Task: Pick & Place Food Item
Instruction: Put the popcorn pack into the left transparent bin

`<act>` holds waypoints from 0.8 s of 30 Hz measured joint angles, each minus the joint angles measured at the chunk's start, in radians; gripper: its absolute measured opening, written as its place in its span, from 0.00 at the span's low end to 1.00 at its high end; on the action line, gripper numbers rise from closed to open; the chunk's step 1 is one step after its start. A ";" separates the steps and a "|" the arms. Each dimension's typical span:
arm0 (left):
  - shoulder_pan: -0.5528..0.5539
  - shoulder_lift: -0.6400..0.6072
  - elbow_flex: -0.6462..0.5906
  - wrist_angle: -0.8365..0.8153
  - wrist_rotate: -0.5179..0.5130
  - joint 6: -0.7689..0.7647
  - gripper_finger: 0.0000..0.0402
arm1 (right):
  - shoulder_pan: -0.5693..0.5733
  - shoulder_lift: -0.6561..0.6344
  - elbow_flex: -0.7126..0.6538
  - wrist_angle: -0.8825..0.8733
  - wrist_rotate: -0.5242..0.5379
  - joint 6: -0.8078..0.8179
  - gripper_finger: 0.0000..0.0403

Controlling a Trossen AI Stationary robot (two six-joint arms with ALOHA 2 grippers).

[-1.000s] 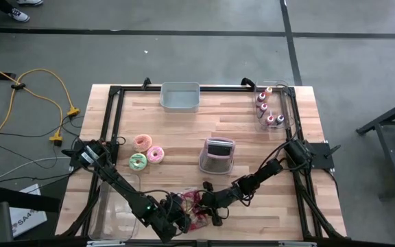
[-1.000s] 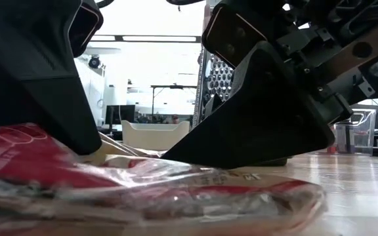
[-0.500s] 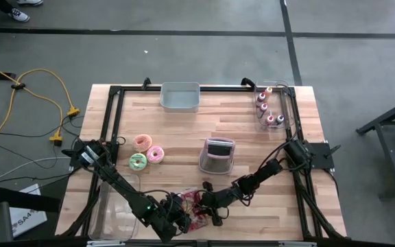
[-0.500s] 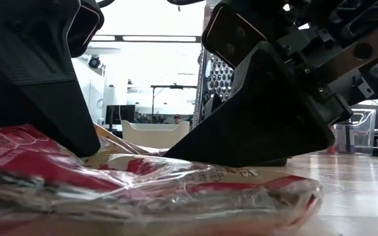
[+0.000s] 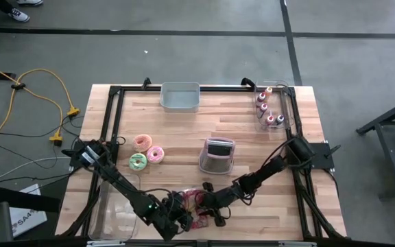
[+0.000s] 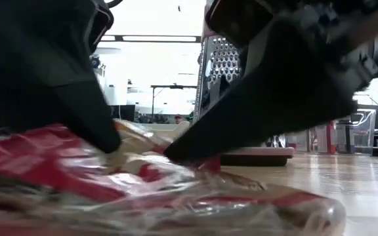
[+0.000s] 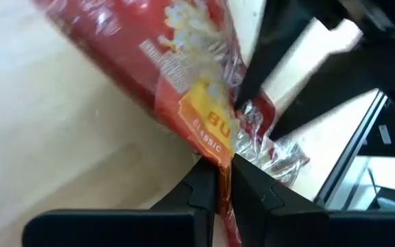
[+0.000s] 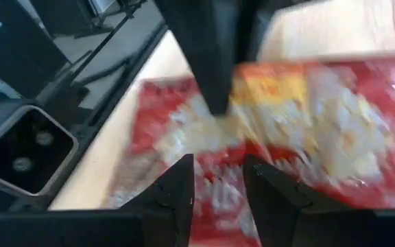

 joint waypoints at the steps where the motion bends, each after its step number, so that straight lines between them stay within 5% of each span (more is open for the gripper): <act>1: 0.001 0.000 0.000 0.000 -0.002 0.001 0.07 | 0.000 -0.009 0.001 -0.006 0.000 -0.004 0.28; 24: 0.000 0.000 0.000 -0.005 0.008 -0.002 0.07 | 0.013 -0.099 0.002 -0.169 -0.052 -0.039 0.28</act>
